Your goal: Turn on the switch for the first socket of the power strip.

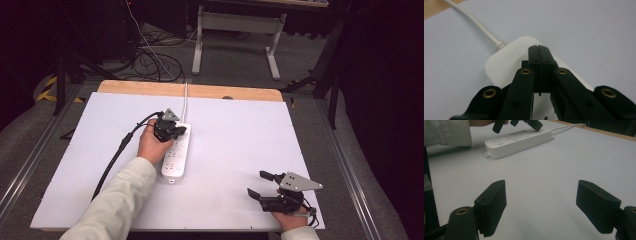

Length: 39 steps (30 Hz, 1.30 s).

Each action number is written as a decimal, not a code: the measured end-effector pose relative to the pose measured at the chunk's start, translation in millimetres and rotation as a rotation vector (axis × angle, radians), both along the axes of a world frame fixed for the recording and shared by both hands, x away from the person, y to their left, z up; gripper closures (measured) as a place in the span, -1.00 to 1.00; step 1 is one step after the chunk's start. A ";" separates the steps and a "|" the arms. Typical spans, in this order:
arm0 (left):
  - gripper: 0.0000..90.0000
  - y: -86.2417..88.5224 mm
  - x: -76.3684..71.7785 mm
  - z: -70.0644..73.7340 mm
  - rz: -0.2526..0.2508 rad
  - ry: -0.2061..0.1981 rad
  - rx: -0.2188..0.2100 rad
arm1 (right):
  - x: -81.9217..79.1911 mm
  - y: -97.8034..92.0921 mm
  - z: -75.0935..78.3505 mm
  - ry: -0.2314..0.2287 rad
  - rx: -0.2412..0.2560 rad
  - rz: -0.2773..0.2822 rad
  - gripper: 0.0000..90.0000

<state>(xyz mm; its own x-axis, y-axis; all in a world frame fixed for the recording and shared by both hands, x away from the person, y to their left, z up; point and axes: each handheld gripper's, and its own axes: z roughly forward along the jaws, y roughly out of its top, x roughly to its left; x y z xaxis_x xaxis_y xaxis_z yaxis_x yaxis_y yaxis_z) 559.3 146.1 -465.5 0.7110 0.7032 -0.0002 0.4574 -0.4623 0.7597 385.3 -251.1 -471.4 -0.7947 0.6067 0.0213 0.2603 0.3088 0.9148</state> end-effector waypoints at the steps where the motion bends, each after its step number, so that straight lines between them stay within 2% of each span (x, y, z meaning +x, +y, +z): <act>1: 1.00 1.0 0.3 -0.1 -0.007 0.000 0.002 | 0.2 0.0 -0.1 -0.001 0.001 0.000 -0.45; 10: 1.00 1.8 -0.3 -1.6 0.006 0.000 -0.024 | 0.8 0.3 -0.2 -0.001 0.001 0.001 -0.45; 14: 1.00 -0.3 -1.4 -1.7 0.018 -0.020 -0.010 | 0.8 0.1 -0.2 -0.001 -0.001 0.001 -0.45; 16: 1.00 0.7 -1.2 -2.7 0.016 -0.023 -0.022 | 0.8 0.0 -0.1 -0.004 0.002 0.003 -0.45; 17: 1.00 2.6 -0.6 -3.3 0.003 -0.008 -0.073 | 0.8 0.0 -0.2 -0.002 0.001 0.002 -0.45; 18: 1.00 2.6 -0.6 -3.3 0.003 -0.008 -0.073 | 0.9 0.0 -0.3 -0.002 0.000 0.002 -0.45; 19: 1.00 2.3 -0.8 -3.4 -0.009 0.000 -0.092 | 0.9 0.0 -0.3 -0.002 0.000 0.003 -0.45; 22: 1.00 -3.9 -3.2 -2.0 -0.011 -0.019 -0.041 | 0.6 -0.2 -0.1 -0.001 0.003 0.003 -0.45; 25: 1.00 -6.3 -3.5 0.4 -0.002 -0.015 -0.016 | 0.7 0.0 -0.1 -0.003 0.002 0.005 -0.45; 30: 1.00 -6.4 -3.6 -0.4 0.001 0.007 -0.023 | 0.7 0.0 -0.2 -0.003 0.001 0.005 -0.45; 32: 1.00 -7.5 -4.2 -0.6 0.003 -0.004 -0.009 | 0.5 0.2 -0.1 -0.001 0.000 0.004 -0.45; 36: 1.00 -7.8 -5.1 -1.4 0.009 0.004 -0.015 | 0.0 0.3 0.0 -0.001 -0.001 0.004 -0.45; 39: 1.00 -9.7 -6.0 -0.4 0.008 0.000 0.010 | 0.4 0.9 -0.3 0.002 -0.001 0.006 -0.45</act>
